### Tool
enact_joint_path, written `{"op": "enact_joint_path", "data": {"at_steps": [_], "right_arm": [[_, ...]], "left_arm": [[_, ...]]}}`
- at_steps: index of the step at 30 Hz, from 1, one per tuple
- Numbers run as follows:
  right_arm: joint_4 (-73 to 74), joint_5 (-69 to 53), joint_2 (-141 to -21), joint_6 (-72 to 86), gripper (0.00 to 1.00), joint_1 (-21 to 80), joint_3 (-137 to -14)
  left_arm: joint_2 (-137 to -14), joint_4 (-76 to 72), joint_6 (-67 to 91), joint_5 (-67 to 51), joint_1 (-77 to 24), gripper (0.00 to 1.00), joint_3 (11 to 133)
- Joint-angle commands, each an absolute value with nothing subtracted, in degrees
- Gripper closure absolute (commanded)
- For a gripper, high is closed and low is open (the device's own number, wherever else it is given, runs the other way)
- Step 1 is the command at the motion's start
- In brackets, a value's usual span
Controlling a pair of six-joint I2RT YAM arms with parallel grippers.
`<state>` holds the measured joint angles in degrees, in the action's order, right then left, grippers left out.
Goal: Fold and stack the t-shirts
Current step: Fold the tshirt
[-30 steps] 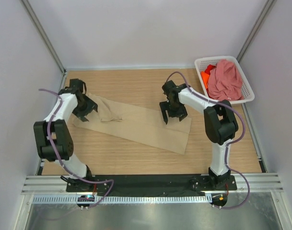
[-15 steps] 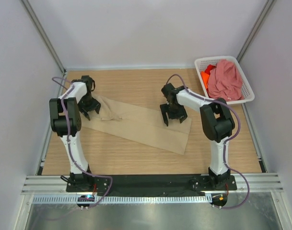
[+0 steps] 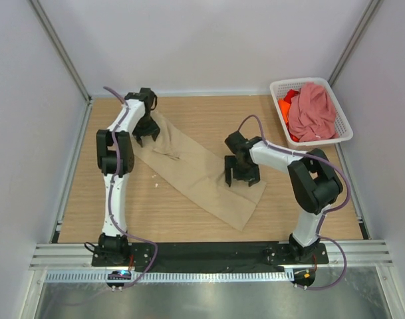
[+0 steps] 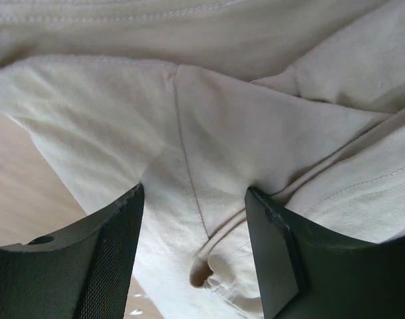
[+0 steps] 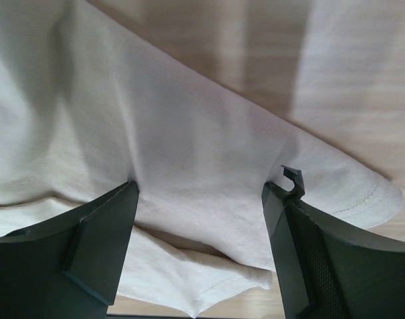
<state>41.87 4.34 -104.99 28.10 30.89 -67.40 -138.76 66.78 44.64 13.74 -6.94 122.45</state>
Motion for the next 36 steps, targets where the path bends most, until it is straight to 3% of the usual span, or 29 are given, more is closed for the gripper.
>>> {"op": "enact_joint_path", "data": {"at_steps": [1,5,11,18,25,29,36], "right_arm": [[38.5,-3.8,-104.7,39.7,0.18,36.6,-63.1],[31.2,-13.3,-103.1,50.2,0.17,41.0,-61.2],[29.4,-19.8,-100.9,52.7,0.17,43.6,-61.4],[43.5,-12.8,-97.2,40.7,0.14,43.5,-69.7],[50.4,-3.2,-94.8,29.1,0.14,43.5,-72.2],[52.1,-3.3,-94.0,28.4,0.14,43.6,-72.5],[51.8,-4.4,-91.1,29.3,0.14,43.6,-70.8]], "left_arm": [[-144.6,65.8,44.0,11.9,-10.2,0.36,130.2],[-147.5,60.9,45.5,8.8,-9.6,0.36,132.1],[-149.9,55.7,43.2,3.3,-9.2,0.37,137.6],[-137.1,56.3,42.3,3.0,-9.4,0.37,131.7],[-127.5,62.5,40.5,11.9,-14.8,0.36,124.2],[-126.9,66.3,46.4,20.5,-19.2,0.36,121.9],[-132.0,66.8,51.7,19.3,-22.9,0.37,121.9]]}}
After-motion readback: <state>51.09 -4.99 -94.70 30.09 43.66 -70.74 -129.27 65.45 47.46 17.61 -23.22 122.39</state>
